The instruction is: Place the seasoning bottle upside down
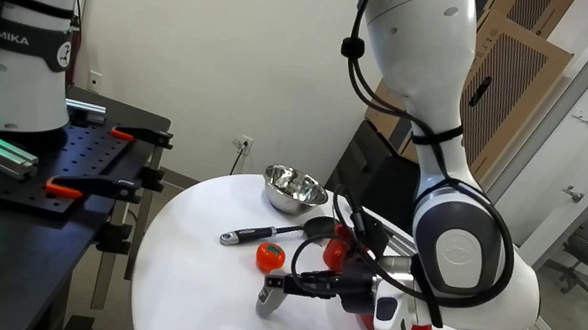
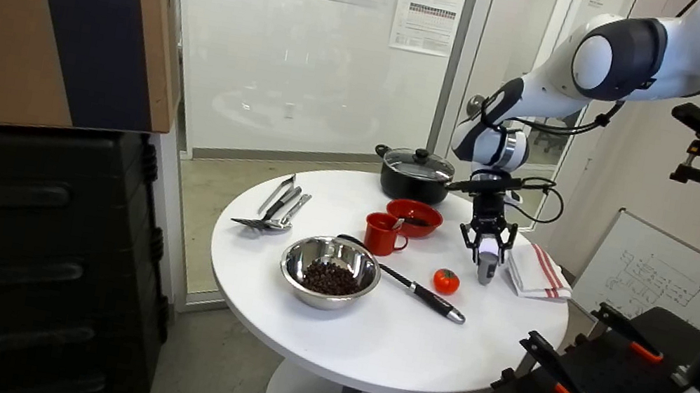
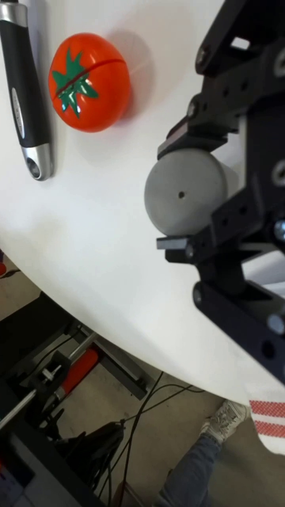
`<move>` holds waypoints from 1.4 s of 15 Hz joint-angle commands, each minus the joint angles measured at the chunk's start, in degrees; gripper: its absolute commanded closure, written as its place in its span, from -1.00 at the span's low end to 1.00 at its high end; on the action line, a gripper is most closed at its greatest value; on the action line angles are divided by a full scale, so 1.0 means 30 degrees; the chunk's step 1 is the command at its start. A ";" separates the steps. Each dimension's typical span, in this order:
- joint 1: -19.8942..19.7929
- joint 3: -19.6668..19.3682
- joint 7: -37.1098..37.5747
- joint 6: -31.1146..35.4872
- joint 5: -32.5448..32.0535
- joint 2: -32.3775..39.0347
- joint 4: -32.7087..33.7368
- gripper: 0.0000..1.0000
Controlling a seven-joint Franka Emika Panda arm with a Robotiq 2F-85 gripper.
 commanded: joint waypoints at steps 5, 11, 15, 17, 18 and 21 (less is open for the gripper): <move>-0.0317 0.0420 -0.0774 0.1887 0.0818 -0.0071 -0.0136 0.52; -0.0429 0.0552 -0.0940 0.2442 0.0926 -0.0067 -0.0263 -0.81; -0.0529 0.0652 -0.0953 0.2782 0.0961 -0.0073 -0.0321 -1.00; -0.0547 0.0662 -0.0970 0.2837 0.0954 -0.0098 -0.0342 -1.00; -0.0549 0.0654 -0.0954 0.2771 0.0929 -0.0122 -0.0352 -1.00; -0.0551 0.0601 -0.0976 0.2004 0.0755 -0.0506 -0.0594 -1.00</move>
